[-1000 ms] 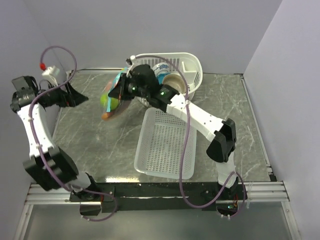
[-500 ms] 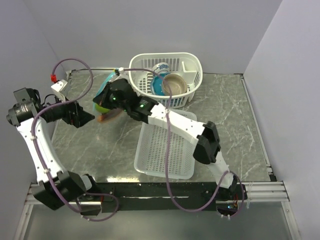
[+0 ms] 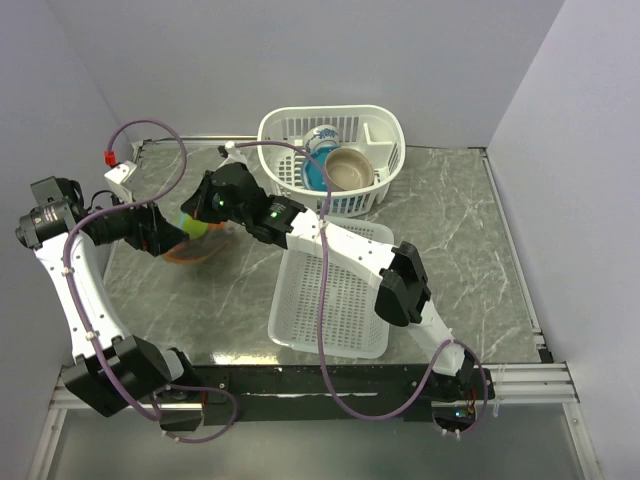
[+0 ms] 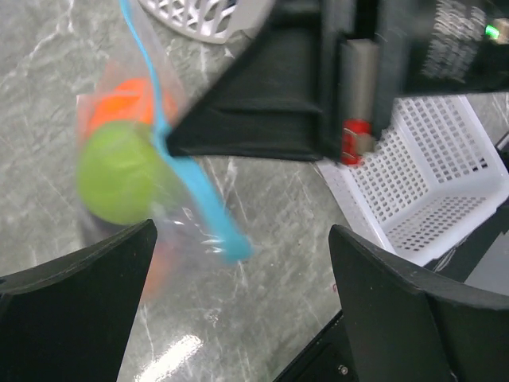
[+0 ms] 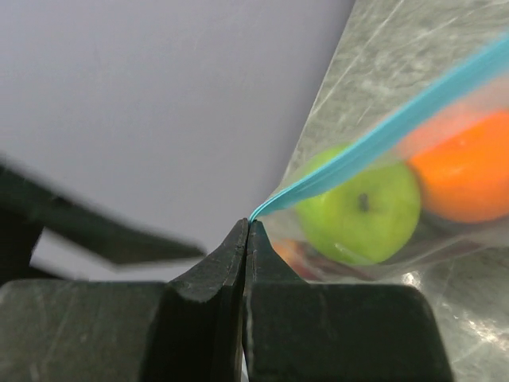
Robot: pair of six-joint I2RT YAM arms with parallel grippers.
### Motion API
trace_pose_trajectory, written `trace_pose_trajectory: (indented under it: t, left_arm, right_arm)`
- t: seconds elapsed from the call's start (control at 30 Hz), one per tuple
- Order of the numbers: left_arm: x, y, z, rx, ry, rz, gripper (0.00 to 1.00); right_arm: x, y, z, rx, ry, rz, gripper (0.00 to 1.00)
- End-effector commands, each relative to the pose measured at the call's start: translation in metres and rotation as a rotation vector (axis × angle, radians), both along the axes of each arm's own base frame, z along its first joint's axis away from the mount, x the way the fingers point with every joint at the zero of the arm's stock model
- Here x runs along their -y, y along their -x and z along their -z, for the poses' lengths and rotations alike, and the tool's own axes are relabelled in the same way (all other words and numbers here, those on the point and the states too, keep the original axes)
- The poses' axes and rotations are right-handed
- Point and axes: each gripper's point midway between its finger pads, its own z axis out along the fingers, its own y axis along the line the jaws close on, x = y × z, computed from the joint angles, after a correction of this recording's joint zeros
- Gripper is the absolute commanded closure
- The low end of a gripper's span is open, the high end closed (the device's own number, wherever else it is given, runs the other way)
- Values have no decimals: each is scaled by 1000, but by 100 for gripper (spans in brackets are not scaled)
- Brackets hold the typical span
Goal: Open the zip-top bag and remove the fake food
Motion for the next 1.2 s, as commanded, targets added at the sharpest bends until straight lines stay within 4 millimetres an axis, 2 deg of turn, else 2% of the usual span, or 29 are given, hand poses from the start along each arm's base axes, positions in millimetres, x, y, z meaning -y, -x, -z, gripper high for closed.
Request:
trace_pose_trajectory:
  t: [0.0, 0.03, 0.07, 0.1, 0.13, 0.17, 0.23, 0.27, 0.37, 0.4, 0.43, 0.47, 0.5, 0.53, 0.6, 0.67, 0.7, 0.73, 0.77, 0.83, 0.87, 0.97, 1.0, 1.03, 1.07, 1.1, 1.17]
  left_arm:
    - [-17, -23, -6, 22, 11, -66, 3]
    - [-21, -30, -8, 23, 29, -72, 3]
    - [-25, -39, -16, 52, 26, -77, 3]
    - [-27, -43, -21, 49, 49, -85, 3]
    - [-29, -50, -21, 37, 82, -76, 3]
    - [-30, -55, -28, 52, 93, -70, 3]
    - [-34, -66, -28, 35, 132, -69, 3]
    - [-34, -69, -34, 49, 147, -55, 3]
    - [-38, -80, -32, 37, 202, -31, 3]
    - [-39, -83, -32, 30, 227, -29, 3]
    - [-39, -86, -27, 5, 261, -19, 3]
    - [-36, -87, -31, 12, 297, 9, 3]
    - [-36, -88, -30, 25, 302, 31, 3]
    - [-34, -87, -22, -32, 359, 35, 3]
    - [-29, -85, -23, -11, 417, 85, 3]
    - [-27, -85, -6, -47, 501, 87, 3]
    - [-24, -84, -5, 9, 523, 110, 3]
    - [-20, -81, -2, 24, 532, 117, 3]
    - [-16, -76, 10, 14, 570, 114, 3]
    - [-12, -71, 5, 105, 617, 129, 3]
    - [-8, -68, 13, 98, 624, 128, 3]
    - [-1, -63, 23, 210, 540, 158, 3]
    - [1, -63, 27, 302, 469, 181, 3]
    - [3, -59, 27, 364, 423, 193, 3]
    - [7, -56, 36, 401, 393, 201, 3]
    - [10, -58, 38, 507, 309, 237, 3]
    - [12, -65, 39, 535, 290, 263, 3]
  right_arm:
    - [12, 19, -56, 143, -20, -233, 100]
    - [17, 19, -47, 160, 37, -276, 100]
    - [26, 22, -28, 136, 92, -330, 100]
    - [34, 28, -20, 129, 107, -415, 100]
    - [44, 25, -8, 184, 178, -433, 100]
    - [62, 29, 8, 194, 266, -436, 100]
    - [85, 21, 21, 349, 424, -413, 100]
    - [102, 25, 26, 401, 475, -409, 100]
    - [132, 27, 27, 623, 659, -396, 100]
    - [138, 27, 26, 665, 693, -393, 100]
    - [147, 25, 17, 731, 740, -375, 100]
    - [152, 25, 20, 748, 761, -375, 100]
    - [155, 25, 17, 771, 770, -379, 100]
    - [158, 25, 7, 821, 776, -382, 100]
    - [156, 26, 2, 875, 764, -385, 100]
    - [152, 22, -9, 936, 755, -378, 100]
    - [149, 21, -13, 957, 756, -379, 100]
    - [144, 17, -10, 962, 770, -387, 100]
    - [142, 14, -22, 980, 770, -373, 100]
    - [137, 9, -22, 999, 810, -373, 100]
    - [135, 8, -29, 1012, 812, -370, 100]
    - [136, 1, -35, 1030, 838, -344, 100]
    - [135, 1, -36, 1036, 841, -347, 100]
    - [134, 2, -36, 1039, 834, -358, 100]
    - [132, 4, -39, 1039, 825, -370, 100]
    - [131, 6, -41, 1039, 809, -379, 100]
    - [125, 17, -49, 1051, 748, -415, 100]
